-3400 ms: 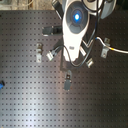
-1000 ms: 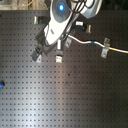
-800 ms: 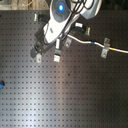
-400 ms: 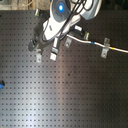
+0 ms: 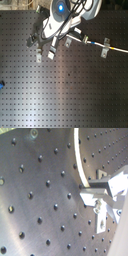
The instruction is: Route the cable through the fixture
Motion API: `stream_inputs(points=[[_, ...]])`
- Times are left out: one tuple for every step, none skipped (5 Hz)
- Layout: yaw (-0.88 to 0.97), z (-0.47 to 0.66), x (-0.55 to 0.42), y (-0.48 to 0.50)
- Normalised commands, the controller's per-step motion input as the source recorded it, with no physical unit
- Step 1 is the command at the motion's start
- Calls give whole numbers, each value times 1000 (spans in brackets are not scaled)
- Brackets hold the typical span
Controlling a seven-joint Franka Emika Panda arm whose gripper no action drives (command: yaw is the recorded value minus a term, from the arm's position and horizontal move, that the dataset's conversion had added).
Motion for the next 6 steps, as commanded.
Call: stream_inputs(points=[[131, 228, 290, 102], [140, 351, 134, 46], [163, 296, 7, -9], [157, 116, -79, -55], [0, 169, -277, -255], [-37, 0, 0, 0]])
